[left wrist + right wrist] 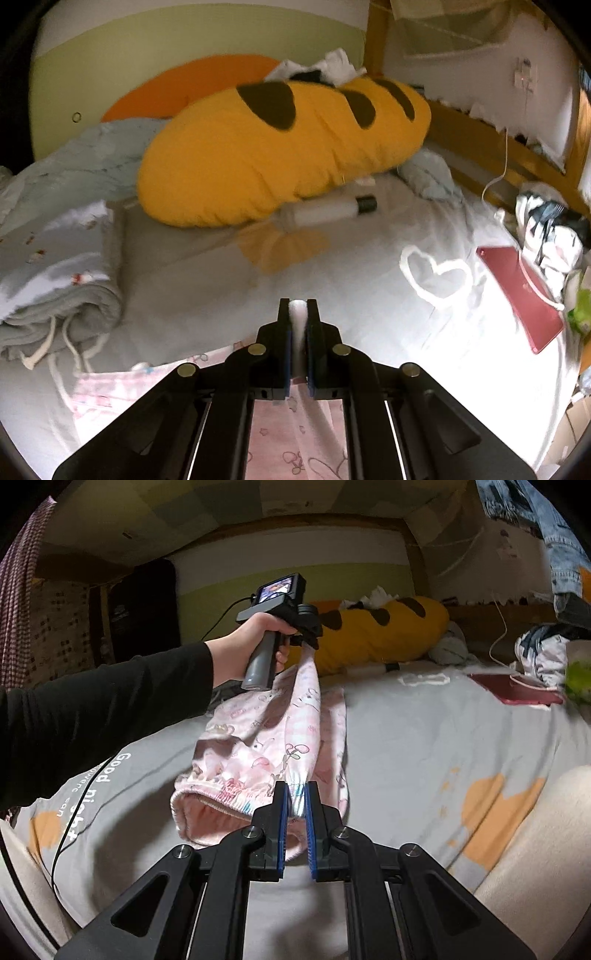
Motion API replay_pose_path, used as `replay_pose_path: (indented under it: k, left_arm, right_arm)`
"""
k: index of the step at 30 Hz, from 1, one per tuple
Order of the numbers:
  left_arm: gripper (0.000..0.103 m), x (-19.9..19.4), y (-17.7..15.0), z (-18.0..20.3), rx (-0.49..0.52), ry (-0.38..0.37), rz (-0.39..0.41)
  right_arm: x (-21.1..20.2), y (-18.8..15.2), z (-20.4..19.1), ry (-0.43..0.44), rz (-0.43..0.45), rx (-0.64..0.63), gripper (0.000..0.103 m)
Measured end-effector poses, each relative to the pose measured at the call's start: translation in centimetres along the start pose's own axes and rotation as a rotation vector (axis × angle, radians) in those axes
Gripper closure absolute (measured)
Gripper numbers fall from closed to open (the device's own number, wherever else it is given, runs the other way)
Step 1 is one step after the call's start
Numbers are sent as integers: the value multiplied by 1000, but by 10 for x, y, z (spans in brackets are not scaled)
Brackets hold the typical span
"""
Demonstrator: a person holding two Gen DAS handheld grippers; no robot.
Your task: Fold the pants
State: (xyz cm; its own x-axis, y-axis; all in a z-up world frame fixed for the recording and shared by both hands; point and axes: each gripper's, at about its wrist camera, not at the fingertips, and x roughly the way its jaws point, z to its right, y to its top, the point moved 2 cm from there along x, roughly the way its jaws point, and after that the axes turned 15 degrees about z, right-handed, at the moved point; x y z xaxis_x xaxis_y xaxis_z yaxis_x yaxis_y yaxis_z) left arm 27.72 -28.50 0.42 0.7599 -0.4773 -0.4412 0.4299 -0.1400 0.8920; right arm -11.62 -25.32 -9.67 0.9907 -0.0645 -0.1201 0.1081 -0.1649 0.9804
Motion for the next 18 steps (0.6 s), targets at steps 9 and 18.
replay_pose_path:
  k: [9,18]
  left_arm:
    - [40,8,-17,4,67,28,27]
    - [31,-53,-24,-4,126,64,124]
  right_arm:
    - [12,-12,15,-84,-59,21,86]
    - [2,3,34,-167,-10,52,35]
